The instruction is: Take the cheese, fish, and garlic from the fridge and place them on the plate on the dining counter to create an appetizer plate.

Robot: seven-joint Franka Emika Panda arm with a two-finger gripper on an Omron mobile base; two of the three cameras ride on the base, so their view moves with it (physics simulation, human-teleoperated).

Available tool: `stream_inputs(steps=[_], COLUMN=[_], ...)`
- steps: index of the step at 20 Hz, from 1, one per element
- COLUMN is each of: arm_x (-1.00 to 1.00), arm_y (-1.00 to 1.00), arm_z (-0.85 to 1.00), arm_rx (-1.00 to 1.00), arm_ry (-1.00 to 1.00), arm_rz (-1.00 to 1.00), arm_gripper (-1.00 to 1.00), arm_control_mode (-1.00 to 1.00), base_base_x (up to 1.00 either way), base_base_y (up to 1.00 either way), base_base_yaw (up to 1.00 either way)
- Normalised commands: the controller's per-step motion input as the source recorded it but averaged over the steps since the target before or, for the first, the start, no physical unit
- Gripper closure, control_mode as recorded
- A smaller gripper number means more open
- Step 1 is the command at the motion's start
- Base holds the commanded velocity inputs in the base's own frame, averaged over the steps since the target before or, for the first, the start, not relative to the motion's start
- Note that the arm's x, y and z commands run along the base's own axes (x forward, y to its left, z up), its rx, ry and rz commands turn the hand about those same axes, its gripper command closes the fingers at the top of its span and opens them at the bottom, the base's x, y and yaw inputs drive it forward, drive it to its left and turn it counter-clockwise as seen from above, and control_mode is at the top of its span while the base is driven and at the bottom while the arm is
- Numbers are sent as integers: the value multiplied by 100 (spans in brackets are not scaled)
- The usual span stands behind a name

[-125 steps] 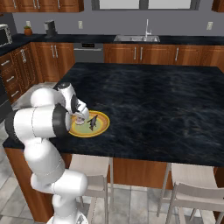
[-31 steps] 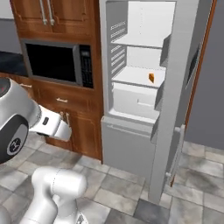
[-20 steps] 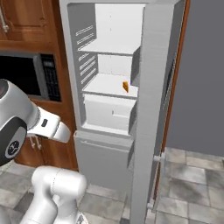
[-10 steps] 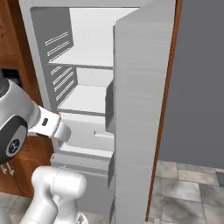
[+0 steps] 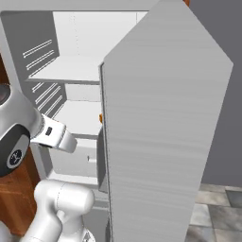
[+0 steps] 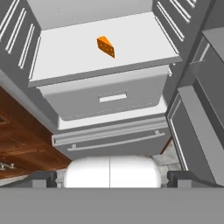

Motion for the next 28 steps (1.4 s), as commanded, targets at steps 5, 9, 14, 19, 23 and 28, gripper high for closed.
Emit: stream_inputs(steps=[5,9,14,19,23,28], arm_x=[28,48,41,42,42,37], arm_y=[21,10,-2,-5,-1,-1], arm_z=[-32,-14,0,-22,-29,-3], arm_rx=[-7,-9,-1,0,0,0], arm_ry=[-2,0,1,-5,-10,-2], arm_rz=[-10,-5,0,0,2,7], arm_gripper=[-100,-100,-100,-100,-100,-100], arm_control_mode=[-100,-100,-100,-100,-100,-100], base_base_x=[0,0,0,0,0,0], base_base_y=[0,0,0,0,0,0], base_base_yaw=[0,0,0,0,0,0])
